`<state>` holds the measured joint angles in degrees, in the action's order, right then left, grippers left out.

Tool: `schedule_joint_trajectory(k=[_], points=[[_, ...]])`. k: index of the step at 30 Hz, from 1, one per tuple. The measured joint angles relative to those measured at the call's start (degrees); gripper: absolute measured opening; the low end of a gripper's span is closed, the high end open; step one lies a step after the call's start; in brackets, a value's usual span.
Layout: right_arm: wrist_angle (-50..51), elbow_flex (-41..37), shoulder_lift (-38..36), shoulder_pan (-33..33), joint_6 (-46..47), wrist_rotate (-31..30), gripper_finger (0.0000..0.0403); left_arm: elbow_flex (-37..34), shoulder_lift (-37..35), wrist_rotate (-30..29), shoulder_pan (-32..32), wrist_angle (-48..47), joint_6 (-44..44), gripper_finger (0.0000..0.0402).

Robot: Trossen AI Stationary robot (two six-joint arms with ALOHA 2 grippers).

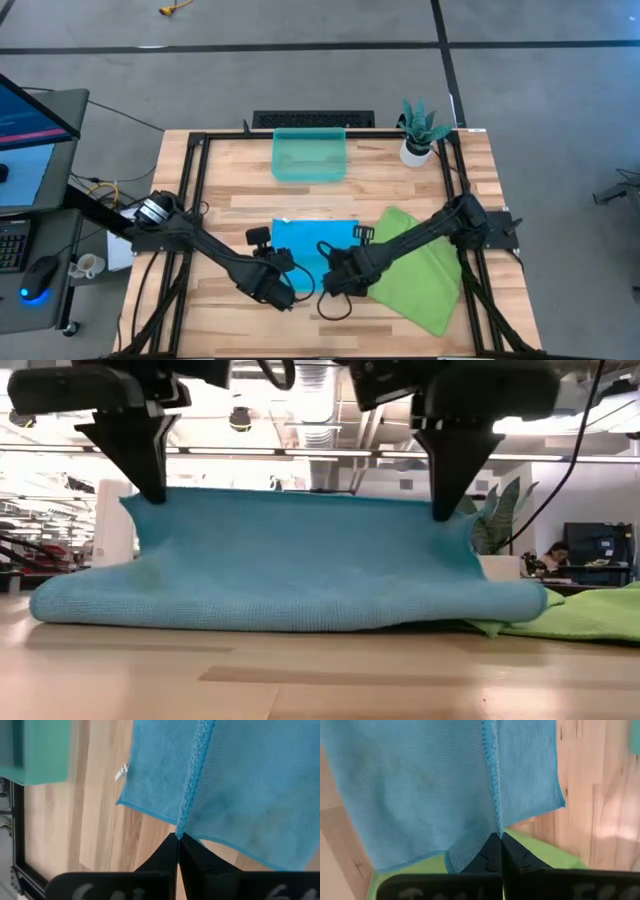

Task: Roll microfiber towels into tight, uniform cylinder then place into a basket
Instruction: Fold the blue microfiber cloth

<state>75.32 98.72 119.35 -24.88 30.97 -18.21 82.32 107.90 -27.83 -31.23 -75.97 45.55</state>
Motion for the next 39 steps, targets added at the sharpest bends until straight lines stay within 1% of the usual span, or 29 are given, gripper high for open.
schedule_joint_trajectory(k=[5,13,17,22,26,30,35,39], points=[[-1.44,-0.53,-0.02,1.08,-1.50,1.04,0.0006,-1.29,0.00,1.42,1.53,1.76,-1.60,0.0000],[-3.90,-4.85,-0.04,2.40,-1.74,1.42,0.0006,-1.40,0.00,1.82,2.47,2.99,-2.32,0.0000],[-5.30,-5.18,-0.04,2.88,-3.06,1.65,0.0006,-1.42,0.00,3.84,2.77,3.46,-3.17,0.0000],[-5.59,-5.09,-0.04,3.10,-9.75,1.67,0.0006,-1.42,0.00,4.04,3.03,3.29,-3.31,0.0000],[-8.06,-5.68,-0.04,3.30,-16.18,1.68,0.0006,-1.44,0.00,5.09,3.01,3.09,-2.93,0.0000],[-8.32,-5.70,-0.04,3.40,-21.25,0.32,0.0006,-1.44,0.00,5.73,3.01,3.12,-3.53,0.0000],[-7.72,-5.70,-0.04,5.09,-22.04,0.30,0.0006,-1.44,0.00,4.93,3.01,3.25,-3.74,0.0001],[-6.53,-5.70,-0.04,5.91,-22.05,0.27,0.0006,-1.44,0.00,4.79,3.01,3.27,-3.72,0.0012]])
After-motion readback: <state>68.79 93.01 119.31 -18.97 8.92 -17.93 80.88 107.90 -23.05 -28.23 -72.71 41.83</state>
